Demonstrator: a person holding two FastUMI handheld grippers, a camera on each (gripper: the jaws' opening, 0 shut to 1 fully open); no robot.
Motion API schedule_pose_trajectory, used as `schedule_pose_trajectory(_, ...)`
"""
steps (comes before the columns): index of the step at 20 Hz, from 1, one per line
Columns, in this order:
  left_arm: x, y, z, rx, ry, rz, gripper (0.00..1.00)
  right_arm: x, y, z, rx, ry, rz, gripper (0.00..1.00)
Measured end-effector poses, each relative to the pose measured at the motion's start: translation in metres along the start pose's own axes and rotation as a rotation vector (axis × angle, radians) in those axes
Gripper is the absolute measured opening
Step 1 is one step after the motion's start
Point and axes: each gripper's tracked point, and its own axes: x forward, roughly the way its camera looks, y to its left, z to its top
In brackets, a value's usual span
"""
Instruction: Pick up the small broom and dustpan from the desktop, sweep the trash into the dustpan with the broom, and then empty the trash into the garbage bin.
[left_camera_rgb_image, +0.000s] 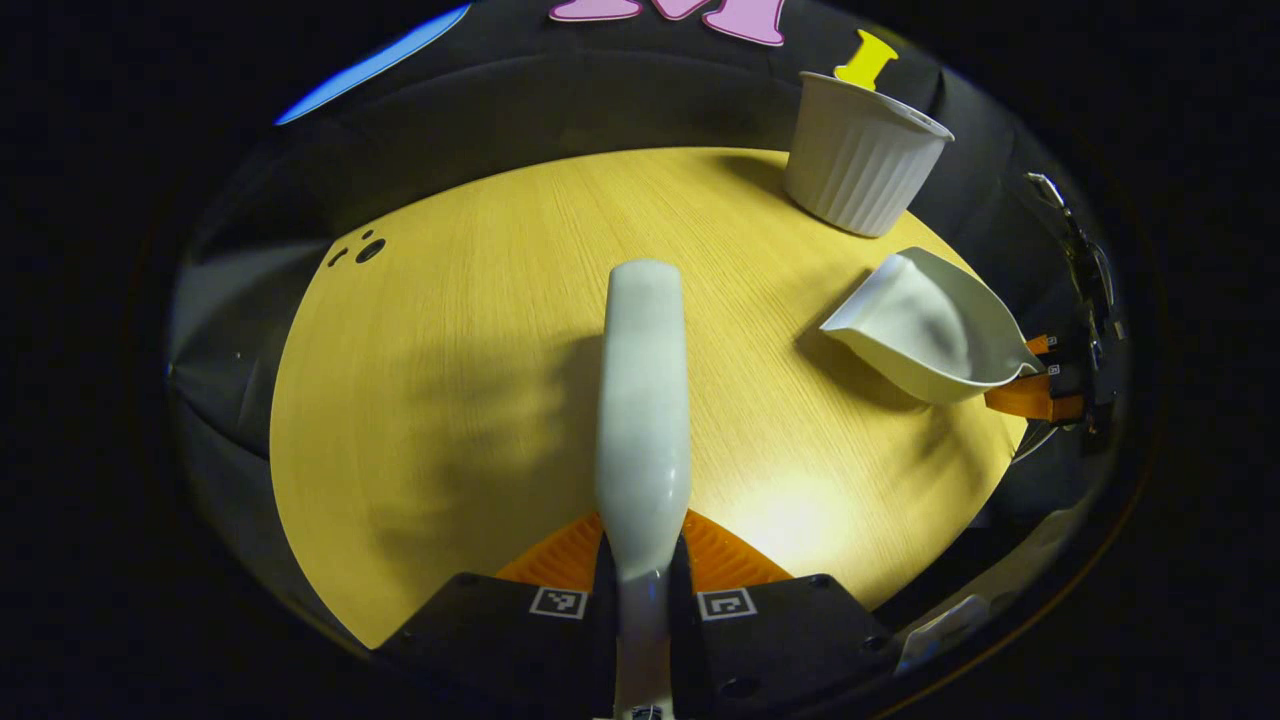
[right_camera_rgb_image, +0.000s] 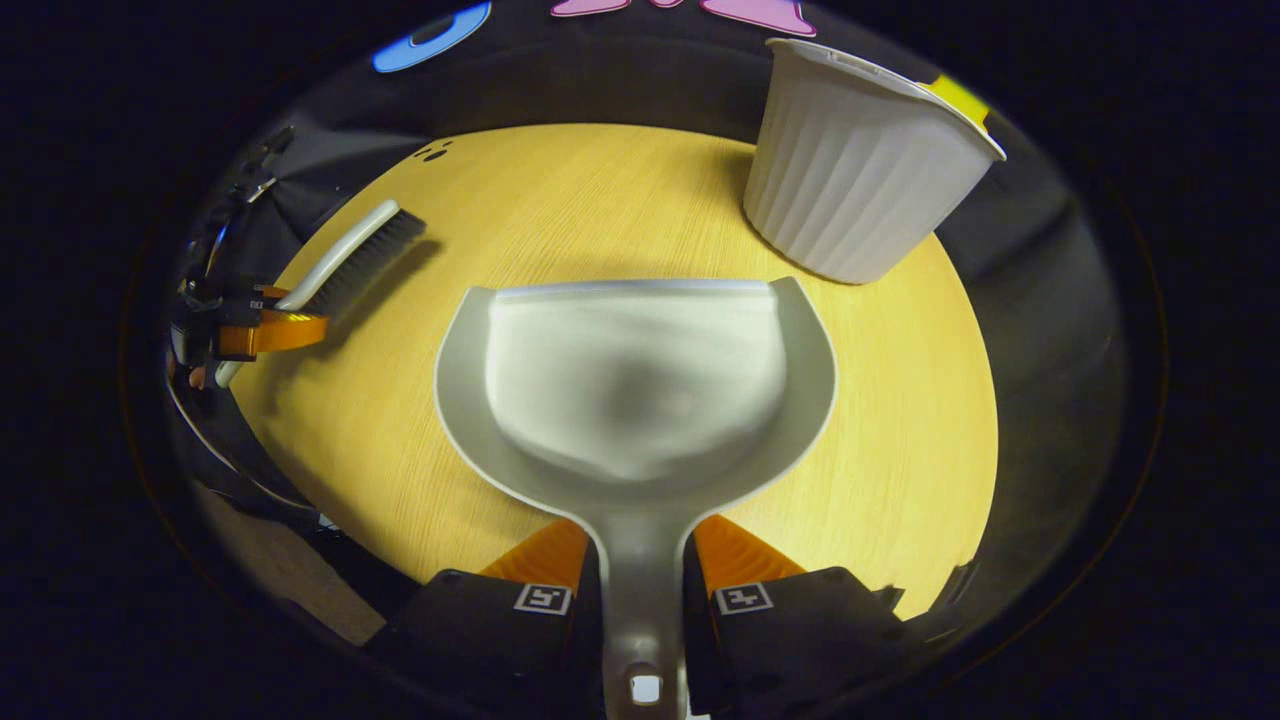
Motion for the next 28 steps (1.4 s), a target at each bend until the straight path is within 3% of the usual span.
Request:
schedule_pose_trajectory(9, 0.02, 0.001, -0.017, 0.029, 0.059, 0.044, 0.28, 0.017, 0.011, -0.018, 0.031, 0.018, 0.0, 0.35)
schedule_pose_trajectory(10, 0.022, 0.0, -0.018, 0.033, 0.057, 0.05, 0.29, 0.017, 0.011, -0.019, 0.027, 0.02, -0.002, 0.39)
schedule_pose_trajectory(14, 0.018, 0.006, -0.016, 0.055, 0.051, 0.079, 0.31, 0.012, 0.012, -0.022, 0.022, 0.031, 0.003, 0.36)
schedule_pose_trajectory(15, 0.016, 0.005, -0.015, 0.06, 0.045, 0.087, 0.31, 0.011, 0.012, -0.023, 0.025, 0.032, 0.003, 0.4)
schedule_pose_trajectory(19, 0.0, 0.005, -0.013, 0.097, 0.015, 0.103, 0.29, -0.006, 0.01, -0.021, 0.04, 0.02, 0.01, 0.4)
schedule_pose_trajectory(21, -0.011, 0.002, -0.014, 0.089, -0.005, 0.11, 0.36, -0.022, 0.009, -0.016, 0.031, -0.004, 0.011, 0.41)
schedule_pose_trajectory(28, -0.08, -0.011, 0.039, 0.035, -0.237, 0.104, 0.36, -0.095, -0.002, 0.035, 0.021, -0.225, -0.011, 0.41)
